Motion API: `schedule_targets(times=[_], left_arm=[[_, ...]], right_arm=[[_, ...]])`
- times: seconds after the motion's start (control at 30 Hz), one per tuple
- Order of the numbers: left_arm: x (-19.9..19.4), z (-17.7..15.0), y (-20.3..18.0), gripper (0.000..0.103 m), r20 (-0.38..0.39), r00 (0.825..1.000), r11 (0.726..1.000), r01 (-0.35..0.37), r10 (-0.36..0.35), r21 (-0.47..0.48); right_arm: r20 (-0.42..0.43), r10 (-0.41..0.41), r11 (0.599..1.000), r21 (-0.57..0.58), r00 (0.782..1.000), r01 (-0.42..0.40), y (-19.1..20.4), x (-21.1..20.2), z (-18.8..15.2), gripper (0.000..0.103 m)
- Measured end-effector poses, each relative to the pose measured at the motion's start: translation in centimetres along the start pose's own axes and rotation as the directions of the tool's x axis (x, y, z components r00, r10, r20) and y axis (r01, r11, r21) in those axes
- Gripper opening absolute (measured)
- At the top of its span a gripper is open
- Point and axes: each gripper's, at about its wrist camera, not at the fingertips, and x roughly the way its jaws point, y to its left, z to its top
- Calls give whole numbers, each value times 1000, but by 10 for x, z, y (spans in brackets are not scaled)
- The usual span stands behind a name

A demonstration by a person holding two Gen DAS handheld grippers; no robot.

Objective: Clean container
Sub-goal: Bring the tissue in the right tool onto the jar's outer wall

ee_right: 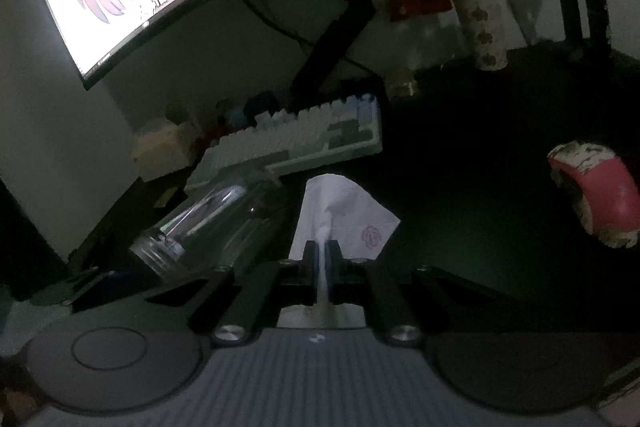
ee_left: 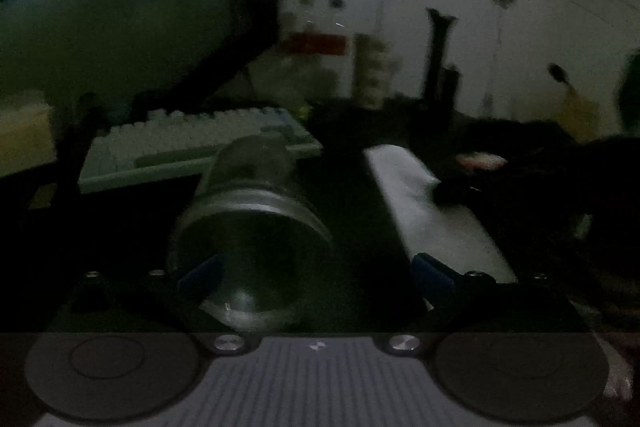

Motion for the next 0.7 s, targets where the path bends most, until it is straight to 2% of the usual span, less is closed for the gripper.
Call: schedule_targets(times=[0.03,0.1,0.2,0.23,0.27,0.3,0.37,0.47,0.57,0.67,0.7], left_arm=[[4,2,2,95,9,1000,1000,-4,4,-23],[13,7,11,78,16,1000,997,17,-16,-80],[21,11,23,50,67,997,991,-18,27,-130],[22,11,27,41,98,995,992,3,9,-128],[23,10,32,18,126,992,991,35,-18,-128],[23,9,38,12,139,987,985,103,-84,-138],[24,6,46,7,139,979,974,172,-152,-147],[25,1,47,5,95,963,962,259,-251,-88],[17,-6,43,5,38,949,950,313,-313,13],[-3,-18,49,5,15,904,900,425,-428,93],[-7,-22,52,6,3,895,890,444,-446,101]], right_arm=[[5,-3,1000,-3,1000,3,-1,-1,0,8],[18,-11,1000,-1,1000,11,-5,-5,1,8],[28,-12,1000,14,1000,11,-12,-9,2,8],[29,-13,1000,19,999,13,-15,-10,3,8],[30,-15,1000,23,999,14,-17,-11,3,8],[30,-17,999,28,999,16,-19,-12,3,8],[30,-19,999,34,999,18,-22,-12,3,8],[22,-19,999,49,1000,18,-23,-10,3,8],[18,2,999,43,1000,-3,-19,-11,3,8],[21,35,999,34,999,-36,-13,-13,4,8],[24,51,998,35,998,-52,-10,-15,5,8]])
